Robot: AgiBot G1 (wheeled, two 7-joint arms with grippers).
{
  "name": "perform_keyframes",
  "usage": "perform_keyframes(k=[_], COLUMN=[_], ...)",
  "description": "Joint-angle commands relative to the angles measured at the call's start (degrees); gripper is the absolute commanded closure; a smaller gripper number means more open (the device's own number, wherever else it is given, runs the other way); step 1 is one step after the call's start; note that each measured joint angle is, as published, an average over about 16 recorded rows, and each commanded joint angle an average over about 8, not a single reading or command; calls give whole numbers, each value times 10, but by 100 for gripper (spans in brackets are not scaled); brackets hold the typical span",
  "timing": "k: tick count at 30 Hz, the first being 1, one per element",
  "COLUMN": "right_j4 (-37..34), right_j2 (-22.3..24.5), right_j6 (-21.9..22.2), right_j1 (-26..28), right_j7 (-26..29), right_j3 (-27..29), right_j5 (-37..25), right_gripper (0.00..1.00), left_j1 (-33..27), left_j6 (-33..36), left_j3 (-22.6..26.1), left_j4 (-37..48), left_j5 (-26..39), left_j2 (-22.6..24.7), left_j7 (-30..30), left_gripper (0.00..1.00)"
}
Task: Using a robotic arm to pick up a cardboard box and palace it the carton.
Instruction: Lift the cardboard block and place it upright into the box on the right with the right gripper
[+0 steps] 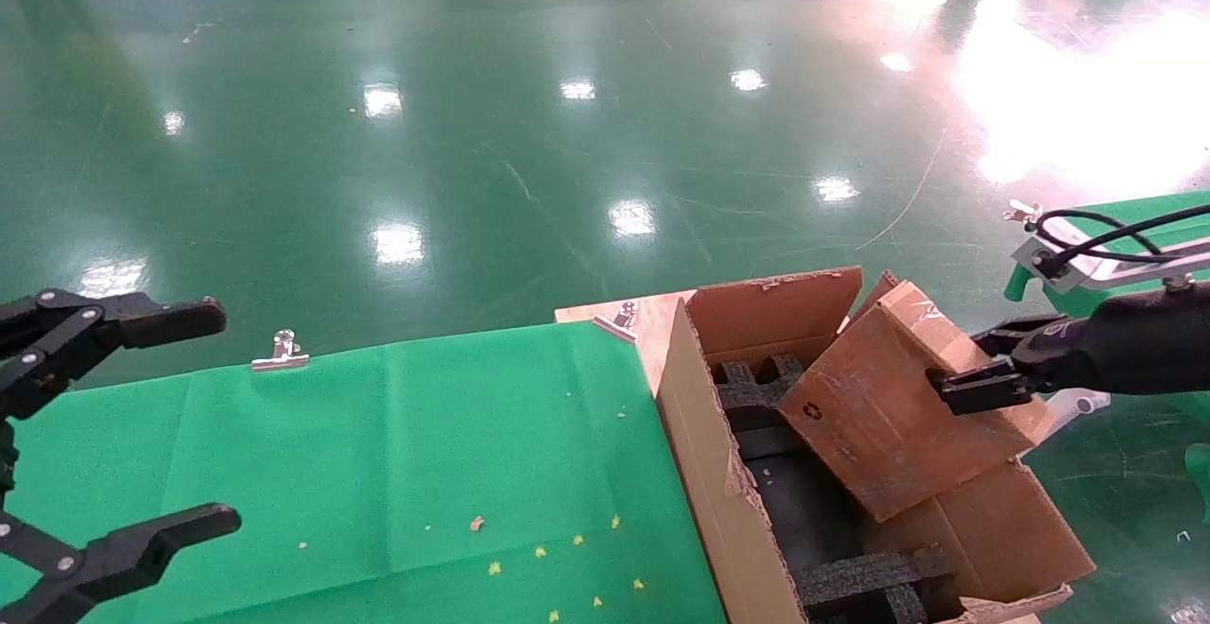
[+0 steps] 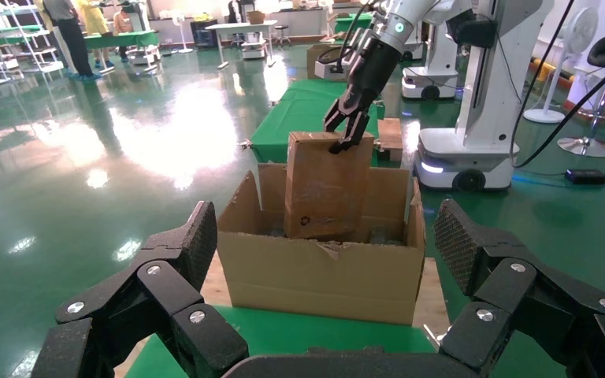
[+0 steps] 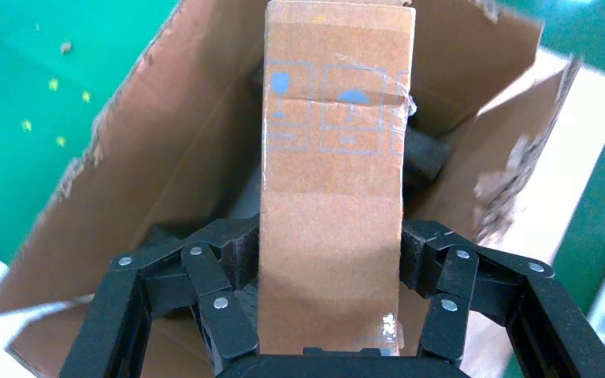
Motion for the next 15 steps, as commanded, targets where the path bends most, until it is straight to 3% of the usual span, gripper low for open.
perform_keyframes(k=[1, 7, 15], right_j4=[-3, 0, 40], right_j2=[-1, -12, -17], right_j6=[0, 37, 84], right_j1=[0, -16, 0], right_j7=[3, 93, 200], right_j3=[0, -14, -43], right_j5=[1, -7, -67], right_gripper=[100, 100, 100], left_j1=[0, 0, 0], left_j6=[0, 0, 0], left_j3=[0, 0, 0], left_j4=[0, 0, 0], left_j5=[0, 0, 0], left_j2=[0, 0, 0], left_j7=[0, 0, 0], left_gripper=[0, 0, 0])
